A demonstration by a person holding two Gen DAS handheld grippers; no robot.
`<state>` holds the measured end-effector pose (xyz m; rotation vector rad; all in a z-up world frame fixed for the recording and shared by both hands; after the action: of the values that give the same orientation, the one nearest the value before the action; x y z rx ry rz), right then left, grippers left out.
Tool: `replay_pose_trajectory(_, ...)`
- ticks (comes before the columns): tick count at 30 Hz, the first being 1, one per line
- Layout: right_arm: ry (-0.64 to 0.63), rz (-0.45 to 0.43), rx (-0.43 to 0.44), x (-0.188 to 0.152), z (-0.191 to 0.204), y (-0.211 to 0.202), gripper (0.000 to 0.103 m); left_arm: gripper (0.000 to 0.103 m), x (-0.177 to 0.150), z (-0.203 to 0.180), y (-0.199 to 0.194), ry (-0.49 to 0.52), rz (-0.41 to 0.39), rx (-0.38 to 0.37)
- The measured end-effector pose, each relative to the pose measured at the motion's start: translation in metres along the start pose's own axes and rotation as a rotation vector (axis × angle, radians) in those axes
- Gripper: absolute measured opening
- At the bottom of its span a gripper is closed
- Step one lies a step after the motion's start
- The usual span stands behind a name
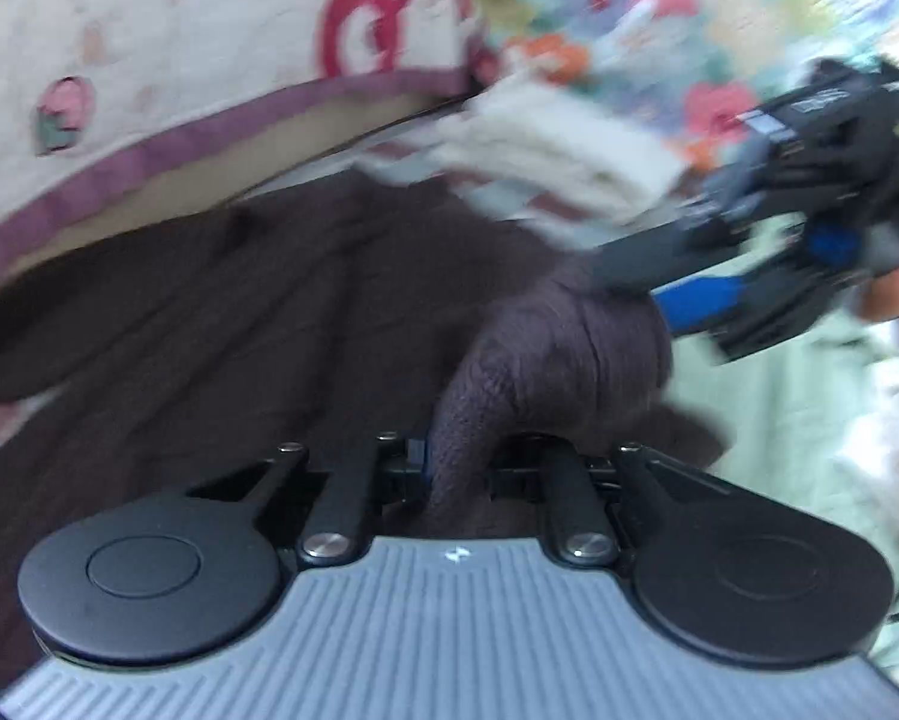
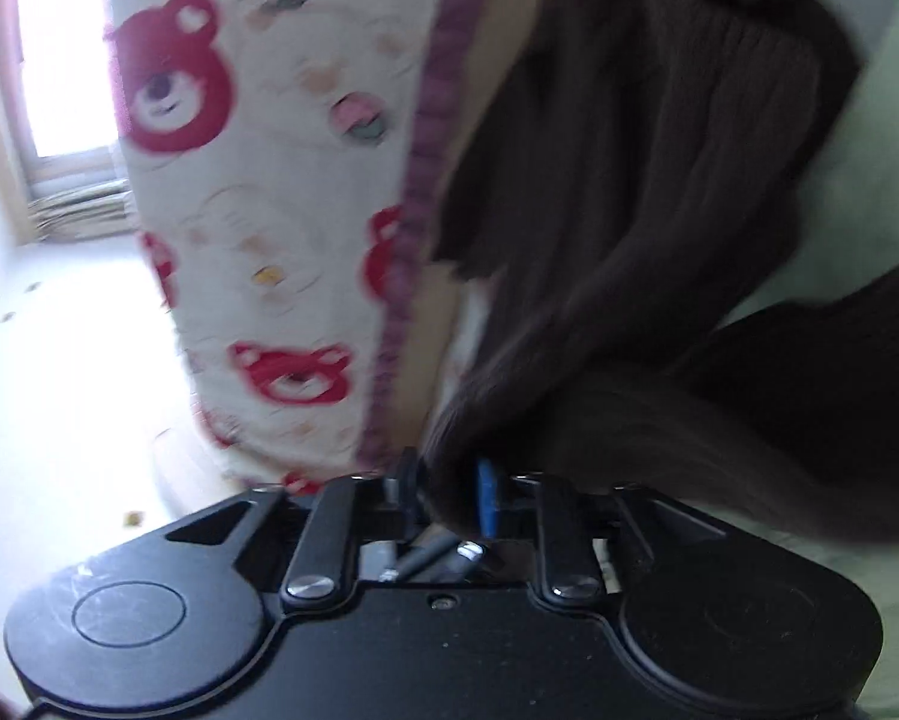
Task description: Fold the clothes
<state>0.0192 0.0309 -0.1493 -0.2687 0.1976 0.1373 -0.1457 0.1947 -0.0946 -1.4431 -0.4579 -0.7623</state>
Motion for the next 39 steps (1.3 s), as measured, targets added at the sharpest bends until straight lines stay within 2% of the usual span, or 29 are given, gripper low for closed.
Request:
replay_pose_trajectory(1,0.004,-0.041,-0.020,0.009,-0.005,-0.006,0.048,0.014,-0.003,0.007,0.000,-0.026,0.010,0.009)
replay_pose_trajectory(3,0.004,-0.128,-0.063,0.027,-0.014,-0.019,0.052,0.014,-0.006,0.020,0.001,-0.086,0.016,0.004)
replay_pose_trajectory(5,-0.001,-0.218,-0.122,0.043,-0.021,-0.028,0.064,0.014,-0.010,0.029,0.000,-0.127,0.014,0.008)
replay_pose_trajectory(9,0.032,-0.322,-0.176,0.071,-0.035,-0.031,0.064,0.016,-0.016,0.041,-0.001,-0.171,0.024,0.056)
replay_pose_trajectory(12,0.097,-0.337,-0.129,0.086,-0.042,-0.019,0.065,0.016,-0.012,0.042,-0.006,-0.164,0.034,0.066)
replay_pose_trajectory(15,0.140,-0.312,-0.105,0.094,-0.045,0.001,0.066,0.015,0.007,0.039,-0.019,-0.102,-0.017,0.095)
replay_pose_trajectory(18,0.129,-0.310,-0.122,0.104,-0.041,0.021,0.066,0.014,0.015,0.036,-0.030,-0.106,-0.078,0.068)
replay_pose_trajectory(19,0.108,-0.324,-0.143,0.108,-0.037,0.024,0.062,0.013,0.016,0.036,-0.032,-0.111,-0.087,0.059)
replay_pose_trajectory(20,0.086,-0.339,-0.163,0.112,-0.034,0.027,0.025,0.013,0.016,0.036,-0.033,-0.110,-0.093,0.057)
replay_pose_trajectory(21,0.067,-0.366,-0.181,0.114,-0.027,0.026,0.015,0.013,0.015,0.036,-0.033,-0.101,-0.098,0.062)
replay_pose_trajectory(23,-0.074,-0.474,-0.146,0.109,0.004,0.007,0.014,0.013,0.014,0.036,-0.034,-0.082,-0.109,0.073)
replay_pose_trajectory(24,-0.210,-0.549,-0.183,0.103,0.023,-0.004,0.014,0.013,0.013,0.037,-0.034,-0.088,-0.113,0.069)
replay_pose_trajectory(25,-0.383,-0.635,-0.263,0.094,0.045,-0.014,0.013,0.013,0.012,0.039,-0.033,-0.098,-0.115,0.063)
replay_pose_trajectory(28,-0.730,-0.811,-0.585,0.087,0.059,-0.021,0.011,0.014,0.006,0.043,-0.026,-0.118,-0.102,0.059)
replay_pose_trajectory(30,-0.811,-0.861,-0.827,0.095,0.045,-0.018,0.012,0.016,-0.003,0.044,-0.016,-0.100,-0.039,0.100)
replay_pose_trajectory(32,-0.800,-0.843,-1.064,0.101,0.023,-0.014,0.017,0.016,-0.020,0.051,0.002,-0.064,0.089,0.198)
replay_pose_trajectory(33,-0.790,-0.825,-1.122,0.098,0.019,-0.015,0.018,0.016,-0.025,0.057,0.006,-0.094,0.108,0.195)
replay_pose_trajectory(34,-0.797,-0.808,-1.110,0.091,0.018,-0.020,0.026,0.016,-0.030,0.063,0.009,-0.137,0.114,0.177)
replay_pose_trajectory(35,-0.800,-0.776,-1.054,0.082,0.018,-0.027,0.044,0.016,-0.034,0.070,0.012,-0.180,0.120,0.160)
replay_pose_trajectory(36,-0.785,-0.732,-0.970,0.073,0.018,-0.035,0.052,0.016,-0.035,0.075,0.013,-0.225,0.109,0.133)
replay_pose_trajectory(37,-0.761,-0.684,-0.876,0.064,0.018,-0.043,0.056,0.016,-0.035,0.080,0.013,-0.272,0.094,0.104)
replay_pose_trajectory(39,-0.714,-0.547,-0.714,0.047,0.014,-0.053,0.056,0.016,-0.035,0.083,0.015,-0.311,0.070,0.072)
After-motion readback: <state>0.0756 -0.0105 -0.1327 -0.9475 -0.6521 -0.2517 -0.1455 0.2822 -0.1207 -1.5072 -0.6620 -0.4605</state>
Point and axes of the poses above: each gripper's, at about its wrist camera, not at the fingertips, and y roughly the way its jaws point, z to its left, x to its top, the point moved 5 cm from there along y, roughly the way its jaws point, and after that the axes turned 12 degrees about y, right-handed, at the moved point
